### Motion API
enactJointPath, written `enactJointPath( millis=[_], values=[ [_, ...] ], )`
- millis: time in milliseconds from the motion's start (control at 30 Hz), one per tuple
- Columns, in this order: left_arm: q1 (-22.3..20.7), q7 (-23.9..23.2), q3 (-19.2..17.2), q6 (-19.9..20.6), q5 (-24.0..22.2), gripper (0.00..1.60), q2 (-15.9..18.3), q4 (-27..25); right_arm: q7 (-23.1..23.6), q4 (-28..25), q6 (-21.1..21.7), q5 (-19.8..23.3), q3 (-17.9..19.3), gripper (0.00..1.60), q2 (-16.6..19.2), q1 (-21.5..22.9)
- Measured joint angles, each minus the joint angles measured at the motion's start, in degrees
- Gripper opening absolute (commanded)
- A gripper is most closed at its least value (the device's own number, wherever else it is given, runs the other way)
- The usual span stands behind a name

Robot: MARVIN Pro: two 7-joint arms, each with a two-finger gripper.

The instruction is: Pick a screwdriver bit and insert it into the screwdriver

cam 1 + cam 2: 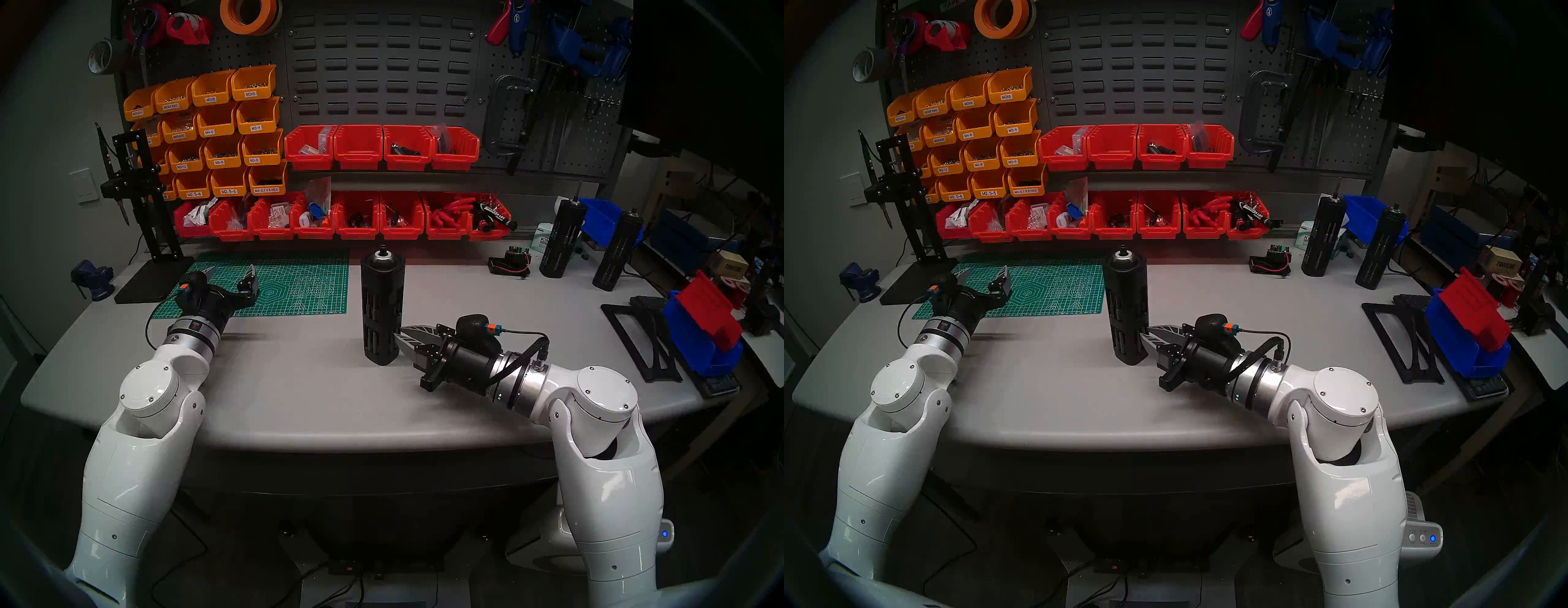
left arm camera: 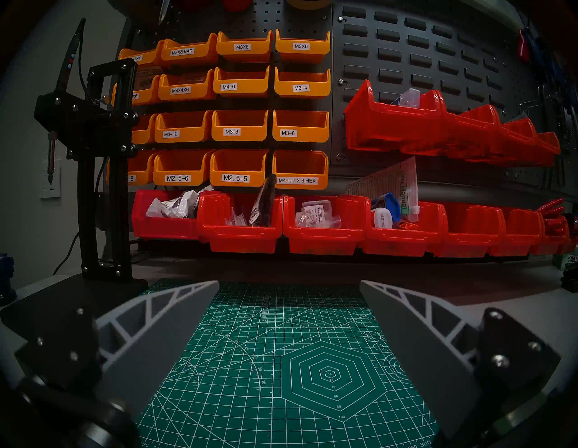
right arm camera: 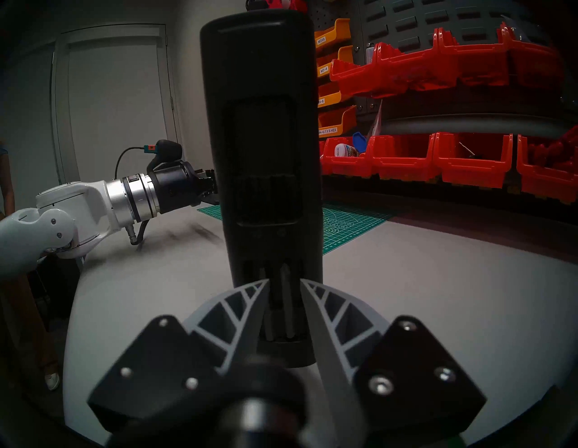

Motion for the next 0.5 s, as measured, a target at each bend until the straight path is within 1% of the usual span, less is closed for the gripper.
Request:
enactJointPath(
  millis=[67,167,500],
  values=[
    [0.00,0.00,0.00,0.00,0.00,1.60,0.00,0.00,-0.25,0.13,-0.03,-0.08,-0.26,0.66,-0.04,0.13],
    [0.00,0.00,0.00,0.00,0.00,1.60,0.00,0.00,-0.51,0.25,-0.07,-0.20,-0.55,0.68,-0.07,0.27],
    [0.00,0.00,0.00,0.00,0.00,1.60,0.00,0.00,-1.46,0.52,-0.16,-0.81,-1.54,0.67,-0.05,0.84]
  ],
)
